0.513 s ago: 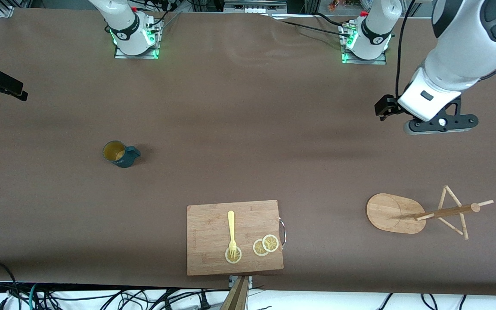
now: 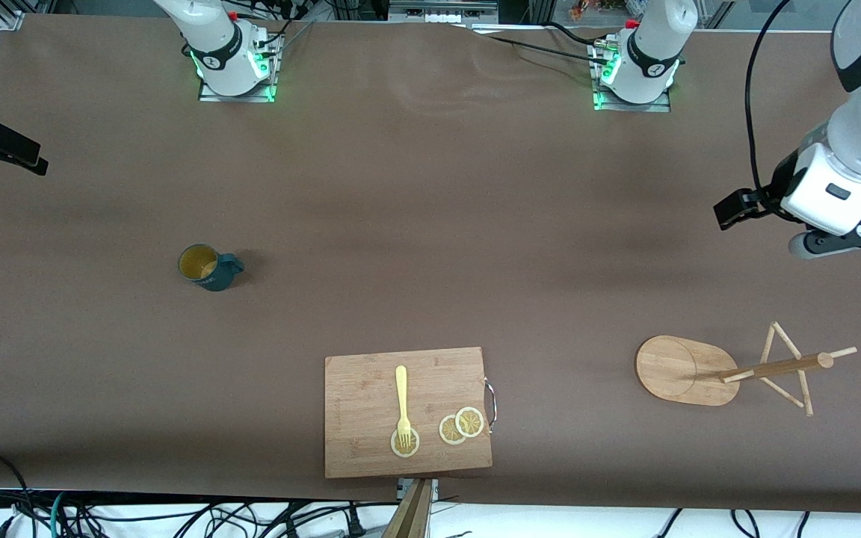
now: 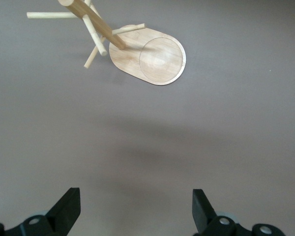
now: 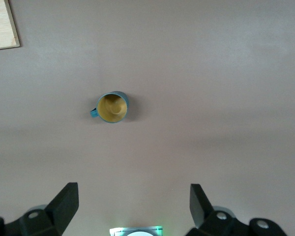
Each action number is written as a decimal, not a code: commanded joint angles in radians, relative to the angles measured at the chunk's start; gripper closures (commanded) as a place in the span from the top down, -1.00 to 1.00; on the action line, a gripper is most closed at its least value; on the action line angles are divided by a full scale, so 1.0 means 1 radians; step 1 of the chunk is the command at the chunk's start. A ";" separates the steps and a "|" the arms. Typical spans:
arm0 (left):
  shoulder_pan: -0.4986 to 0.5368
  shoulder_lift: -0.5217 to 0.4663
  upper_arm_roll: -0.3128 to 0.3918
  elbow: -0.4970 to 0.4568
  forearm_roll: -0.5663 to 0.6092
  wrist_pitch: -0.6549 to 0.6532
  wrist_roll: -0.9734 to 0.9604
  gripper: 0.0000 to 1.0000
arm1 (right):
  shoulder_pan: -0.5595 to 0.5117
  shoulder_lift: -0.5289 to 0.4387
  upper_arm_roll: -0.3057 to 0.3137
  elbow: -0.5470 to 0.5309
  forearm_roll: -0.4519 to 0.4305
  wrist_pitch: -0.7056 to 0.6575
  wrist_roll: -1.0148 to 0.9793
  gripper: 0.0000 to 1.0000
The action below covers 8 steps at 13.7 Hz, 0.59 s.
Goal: Pass cup and hang on rack
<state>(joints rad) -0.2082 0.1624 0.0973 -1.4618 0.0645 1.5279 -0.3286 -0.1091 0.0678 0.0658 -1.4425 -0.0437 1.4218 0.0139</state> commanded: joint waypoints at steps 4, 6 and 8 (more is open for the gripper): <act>0.036 0.011 0.004 0.029 0.008 -0.005 0.008 1.00 | -0.009 -0.011 0.005 -0.012 0.016 -0.001 0.008 1.00; 0.032 0.011 -0.001 0.029 0.009 -0.005 0.008 1.00 | -0.009 -0.011 0.005 -0.012 0.016 -0.001 0.008 1.00; 0.039 0.011 0.002 0.041 0.008 -0.005 0.008 1.00 | -0.011 -0.011 0.005 -0.012 0.015 0.002 0.008 1.00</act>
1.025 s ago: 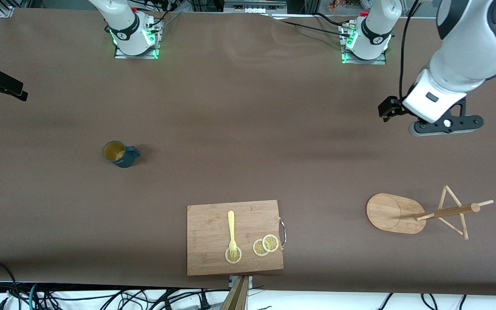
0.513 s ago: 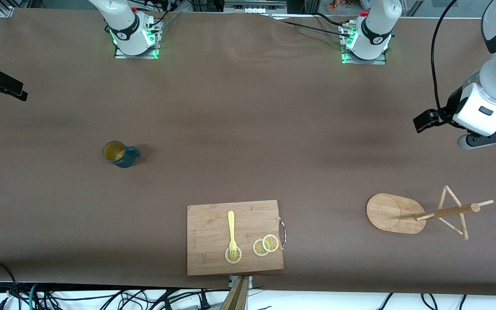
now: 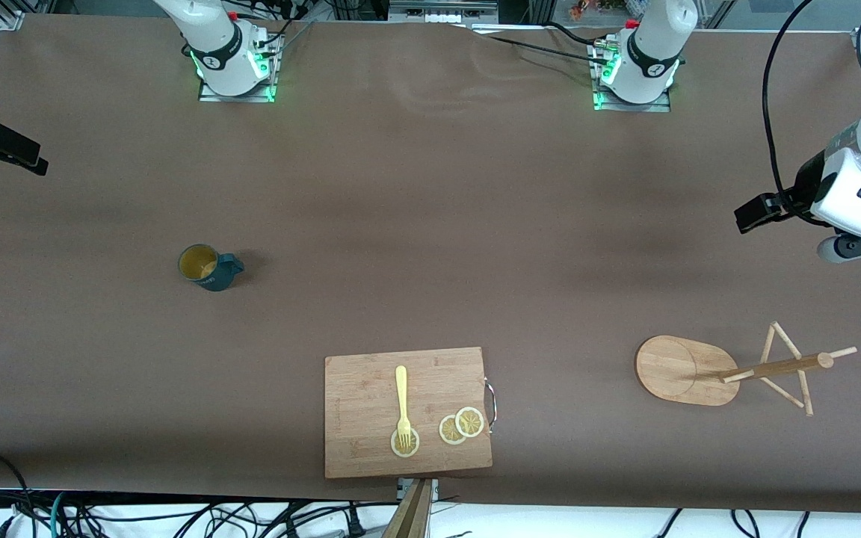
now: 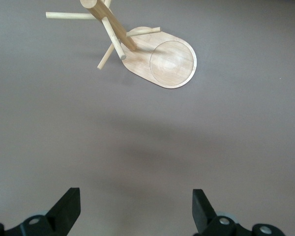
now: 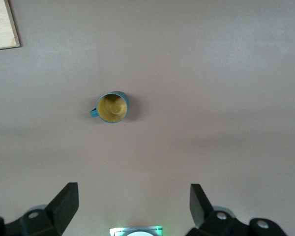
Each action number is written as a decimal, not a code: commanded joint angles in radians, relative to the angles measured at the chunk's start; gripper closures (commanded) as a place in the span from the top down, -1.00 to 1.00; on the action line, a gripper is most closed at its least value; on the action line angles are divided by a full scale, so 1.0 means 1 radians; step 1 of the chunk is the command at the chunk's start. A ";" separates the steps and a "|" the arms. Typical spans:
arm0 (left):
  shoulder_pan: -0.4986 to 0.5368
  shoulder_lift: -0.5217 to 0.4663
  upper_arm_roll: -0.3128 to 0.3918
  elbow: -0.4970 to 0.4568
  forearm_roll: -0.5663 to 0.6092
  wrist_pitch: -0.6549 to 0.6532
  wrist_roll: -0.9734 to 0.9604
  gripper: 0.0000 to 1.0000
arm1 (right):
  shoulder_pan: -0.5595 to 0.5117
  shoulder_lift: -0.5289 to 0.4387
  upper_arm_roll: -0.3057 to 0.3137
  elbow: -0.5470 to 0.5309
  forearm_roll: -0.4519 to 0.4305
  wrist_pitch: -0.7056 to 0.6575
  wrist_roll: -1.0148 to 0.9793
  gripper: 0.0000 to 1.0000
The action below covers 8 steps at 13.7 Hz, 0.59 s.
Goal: Pass cup and hang on rack
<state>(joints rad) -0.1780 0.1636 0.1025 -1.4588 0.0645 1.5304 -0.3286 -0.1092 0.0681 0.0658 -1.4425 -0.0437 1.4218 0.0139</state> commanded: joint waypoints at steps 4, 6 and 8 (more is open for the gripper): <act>0.011 0.011 0.000 0.055 0.015 -0.006 0.006 1.00 | -0.010 -0.011 0.005 -0.012 0.015 0.003 0.008 1.00; 0.021 0.013 0.002 0.063 0.012 -0.006 0.008 1.00 | -0.010 -0.011 0.005 -0.012 0.015 0.005 0.008 1.00; 0.045 0.016 0.002 0.063 0.008 0.007 0.008 1.00 | -0.010 -0.010 0.005 -0.010 0.014 0.005 0.003 1.00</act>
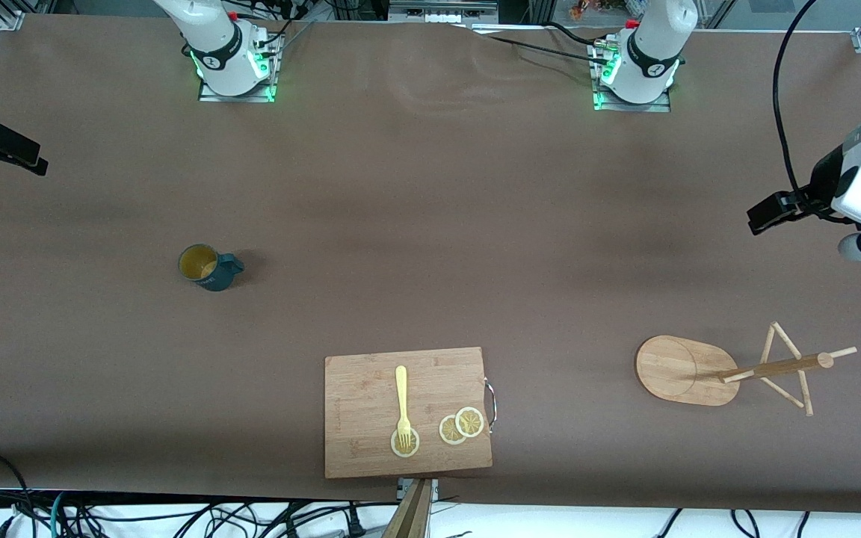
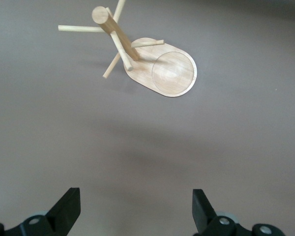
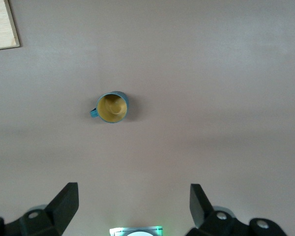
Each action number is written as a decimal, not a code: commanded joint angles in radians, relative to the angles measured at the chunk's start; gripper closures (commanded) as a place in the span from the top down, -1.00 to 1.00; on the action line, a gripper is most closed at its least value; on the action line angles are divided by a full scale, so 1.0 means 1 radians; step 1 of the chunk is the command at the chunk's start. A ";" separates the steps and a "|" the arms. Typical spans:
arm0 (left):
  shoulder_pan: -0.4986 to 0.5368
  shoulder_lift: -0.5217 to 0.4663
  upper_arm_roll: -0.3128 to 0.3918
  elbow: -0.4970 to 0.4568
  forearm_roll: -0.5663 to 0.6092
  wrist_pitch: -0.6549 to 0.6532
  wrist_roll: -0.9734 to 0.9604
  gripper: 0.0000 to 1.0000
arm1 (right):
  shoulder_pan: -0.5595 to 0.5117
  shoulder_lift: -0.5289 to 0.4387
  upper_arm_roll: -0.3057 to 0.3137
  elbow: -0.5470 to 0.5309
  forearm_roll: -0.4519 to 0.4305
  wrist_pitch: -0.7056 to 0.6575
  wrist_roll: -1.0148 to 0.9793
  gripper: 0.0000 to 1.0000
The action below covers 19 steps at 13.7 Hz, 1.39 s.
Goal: Pass cup and hang on rack
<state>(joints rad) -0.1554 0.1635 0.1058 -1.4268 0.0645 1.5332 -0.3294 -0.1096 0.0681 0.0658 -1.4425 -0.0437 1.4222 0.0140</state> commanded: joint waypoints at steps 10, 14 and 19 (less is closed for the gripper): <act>0.024 0.016 -0.003 0.031 0.009 0.005 0.009 1.00 | -0.002 0.171 0.006 -0.013 -0.004 0.128 0.011 1.00; 0.024 0.016 -0.003 0.031 0.009 0.005 0.009 1.00 | 0.001 0.246 0.008 -0.025 0.002 0.168 0.012 1.00; 0.024 0.016 -0.003 0.031 0.009 0.005 0.009 1.00 | 0.001 0.273 0.012 -0.309 0.011 0.507 0.021 1.00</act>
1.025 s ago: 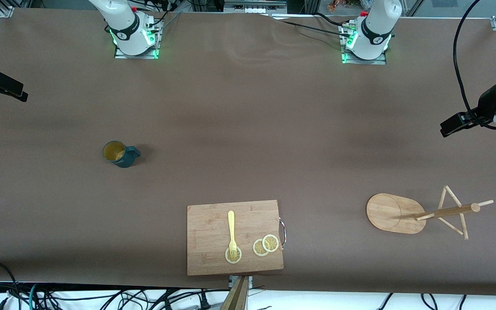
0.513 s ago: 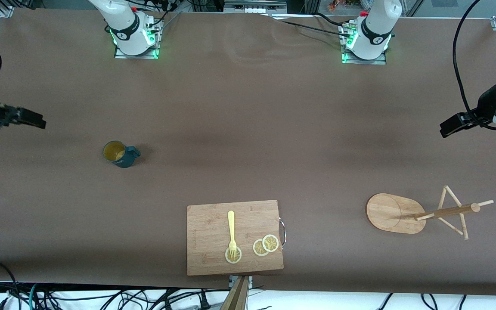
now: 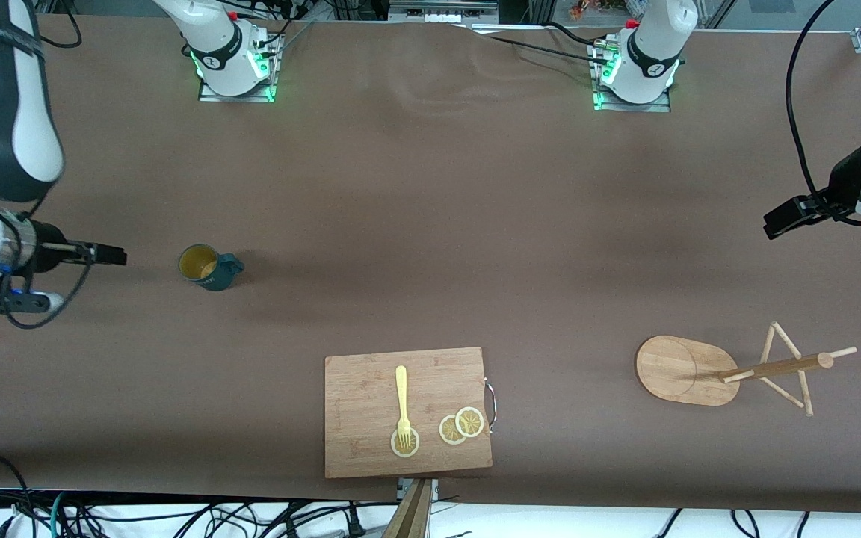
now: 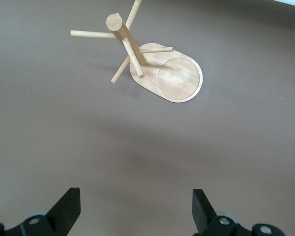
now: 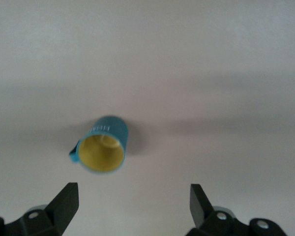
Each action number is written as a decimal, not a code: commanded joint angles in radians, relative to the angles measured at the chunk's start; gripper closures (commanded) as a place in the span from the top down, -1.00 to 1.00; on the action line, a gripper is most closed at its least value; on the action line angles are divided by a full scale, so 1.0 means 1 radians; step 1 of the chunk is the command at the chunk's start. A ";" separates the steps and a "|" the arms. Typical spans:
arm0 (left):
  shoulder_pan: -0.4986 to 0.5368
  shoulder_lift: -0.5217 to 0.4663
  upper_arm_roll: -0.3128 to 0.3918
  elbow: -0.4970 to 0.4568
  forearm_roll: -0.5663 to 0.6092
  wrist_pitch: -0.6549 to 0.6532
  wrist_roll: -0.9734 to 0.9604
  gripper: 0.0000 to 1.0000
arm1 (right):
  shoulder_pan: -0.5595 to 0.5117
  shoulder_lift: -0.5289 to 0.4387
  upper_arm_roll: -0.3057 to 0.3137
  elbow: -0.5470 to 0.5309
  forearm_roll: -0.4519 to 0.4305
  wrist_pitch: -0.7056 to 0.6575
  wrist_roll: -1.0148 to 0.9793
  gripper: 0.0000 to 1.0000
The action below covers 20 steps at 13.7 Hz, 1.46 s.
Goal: Pass cup and hang on rack
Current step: 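Lower the right gripper onto the teal mug rim and grasp it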
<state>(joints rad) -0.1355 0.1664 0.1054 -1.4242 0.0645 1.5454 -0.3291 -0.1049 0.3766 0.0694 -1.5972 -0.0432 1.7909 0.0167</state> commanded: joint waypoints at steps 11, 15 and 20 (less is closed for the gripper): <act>0.002 0.013 -0.003 0.028 0.008 -0.007 0.007 1.00 | 0.013 -0.033 0.013 -0.446 0.005 0.490 0.025 1.00; 0.002 0.013 -0.003 0.028 0.008 -0.007 0.007 1.00 | 0.045 -0.013 0.012 -0.461 -0.003 0.522 0.019 1.00; 0.002 0.013 -0.003 0.028 0.008 -0.007 0.007 1.00 | 0.043 0.013 0.007 -0.461 -0.007 0.547 -0.035 1.00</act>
<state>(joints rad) -0.1356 0.1669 0.1054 -1.4235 0.0645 1.5454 -0.3291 -0.0592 0.3883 0.0815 -2.0443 -0.0452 2.3137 0.0197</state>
